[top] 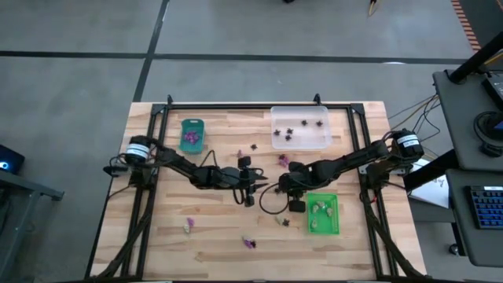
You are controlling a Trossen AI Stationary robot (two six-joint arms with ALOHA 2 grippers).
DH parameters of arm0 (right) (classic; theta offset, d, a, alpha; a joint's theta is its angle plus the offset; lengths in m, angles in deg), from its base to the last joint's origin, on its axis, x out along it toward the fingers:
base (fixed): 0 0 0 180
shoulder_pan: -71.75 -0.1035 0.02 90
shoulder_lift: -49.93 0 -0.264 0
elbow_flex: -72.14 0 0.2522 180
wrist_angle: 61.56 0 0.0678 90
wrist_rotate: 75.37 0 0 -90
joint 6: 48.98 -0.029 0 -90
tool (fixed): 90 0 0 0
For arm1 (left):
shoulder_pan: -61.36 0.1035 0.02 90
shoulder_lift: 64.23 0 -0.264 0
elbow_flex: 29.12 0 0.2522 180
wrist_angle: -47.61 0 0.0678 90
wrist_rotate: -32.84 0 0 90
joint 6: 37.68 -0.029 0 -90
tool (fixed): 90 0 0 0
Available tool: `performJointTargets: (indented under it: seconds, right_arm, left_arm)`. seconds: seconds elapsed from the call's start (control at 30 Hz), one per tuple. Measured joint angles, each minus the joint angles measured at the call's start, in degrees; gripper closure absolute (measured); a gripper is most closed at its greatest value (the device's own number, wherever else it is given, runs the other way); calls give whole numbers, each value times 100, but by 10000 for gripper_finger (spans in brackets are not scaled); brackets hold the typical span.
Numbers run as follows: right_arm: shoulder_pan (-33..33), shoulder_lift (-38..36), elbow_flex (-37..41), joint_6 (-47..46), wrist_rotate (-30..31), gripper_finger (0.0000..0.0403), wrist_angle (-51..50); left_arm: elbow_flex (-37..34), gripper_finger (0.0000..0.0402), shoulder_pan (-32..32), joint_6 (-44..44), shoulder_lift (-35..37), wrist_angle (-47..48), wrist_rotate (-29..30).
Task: Sort Halloween decoration
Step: Put the black spider toy into the white bin
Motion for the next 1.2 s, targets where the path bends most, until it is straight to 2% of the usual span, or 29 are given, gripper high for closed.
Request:
performJointTargets:
  seconds: [0.17, 0.33, 0.67, 0.9, 1.03, 1.2]
  right_arm:
    - [-1, 0, 269, 74, -2, 394, 823]
    - [0, 0, 507, 214, 13, 394, 1331]
    - [0, -2, 536, 434, 15, 394, 1470]
    - [0, -4, 553, 251, 9, 390, 1488]
    - [-1, -4, 553, 255, -17, 360, 1486]
    - [-15, -4, 553, 472, 11, 290, 1483]
  left_arm:
    - [226, 325, -35, 2, -390, 24, -20]
    - [516, 325, -63, 0, -669, 8, -421]
    - [905, 325, -60, 44, -1257, 43, -448]
    - [873, 325, -58, 123, -1289, 178, -400]
    - [873, 325, -51, 125, -1289, 203, -396]
    - [873, 325, -51, 134, -1289, 295, -394]
